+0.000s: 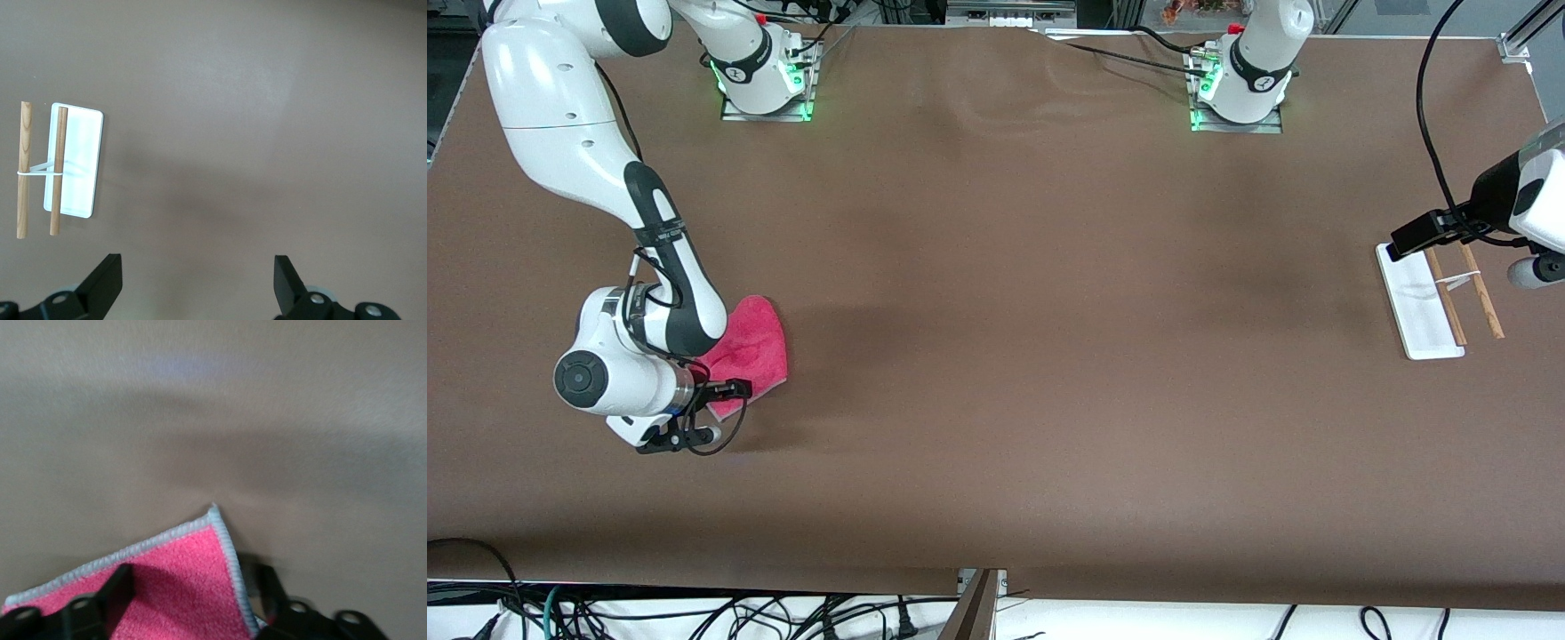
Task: Pass towel and hang on rack
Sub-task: 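Lower the right gripper and pinch the pink towel's edge, then lift the towel with the right gripper toward the table middle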
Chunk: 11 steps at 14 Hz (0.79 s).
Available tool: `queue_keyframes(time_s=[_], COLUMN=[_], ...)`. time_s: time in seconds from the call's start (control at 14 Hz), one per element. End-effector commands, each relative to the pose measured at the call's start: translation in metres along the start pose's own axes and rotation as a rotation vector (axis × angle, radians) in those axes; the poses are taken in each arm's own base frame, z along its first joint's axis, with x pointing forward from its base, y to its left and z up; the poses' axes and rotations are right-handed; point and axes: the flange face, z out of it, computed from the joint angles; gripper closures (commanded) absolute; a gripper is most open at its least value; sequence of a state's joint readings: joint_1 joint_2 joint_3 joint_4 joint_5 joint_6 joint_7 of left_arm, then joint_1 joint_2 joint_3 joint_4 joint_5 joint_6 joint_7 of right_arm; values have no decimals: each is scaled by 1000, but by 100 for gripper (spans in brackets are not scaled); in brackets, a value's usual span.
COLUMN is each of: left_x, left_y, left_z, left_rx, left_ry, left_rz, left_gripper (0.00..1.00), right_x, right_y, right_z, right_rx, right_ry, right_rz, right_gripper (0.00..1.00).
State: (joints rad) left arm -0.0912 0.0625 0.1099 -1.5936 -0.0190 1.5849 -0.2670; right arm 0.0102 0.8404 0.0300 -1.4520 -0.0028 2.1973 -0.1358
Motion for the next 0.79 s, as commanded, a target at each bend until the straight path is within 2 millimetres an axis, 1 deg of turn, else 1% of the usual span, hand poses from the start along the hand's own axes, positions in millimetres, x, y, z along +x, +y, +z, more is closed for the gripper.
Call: queue_keyframes(time_s=[0.0,0.07,0.21,0.36,0.43,0.57,0.64,0.71], left_x=[3,3,3,3,3,3,3,3], left_y=[2,2,2,2,2,2,2,2], left_z=[-5,-5,-5,-5,-5,-5,-5,-5], left_rx=[20,20,20,20,20,20,20,20], left_ry=[11,11,13,11,11,11,13,11], left_rz=[-5,-5,-5,-5,-5,-5,-5,-5], left_gripper=[0,0,0,0,0,0,0,0], right_x=[3,3,3,3,4,4,5,10], right_y=[-6,-9,-10,-13,-23,-29,-37,-50], right_z=[-18,-22,-27,-42,-61,-100,-128,-160], right_rx=[31,38,39,41,48,47,46,53], right_ry=[25,26,30,31,51,93,114,130], right_rz=[-8,-10,-16,-18,-29,-36,-48,-68], right_gripper=[98,100,100,100,100,100,100,100])
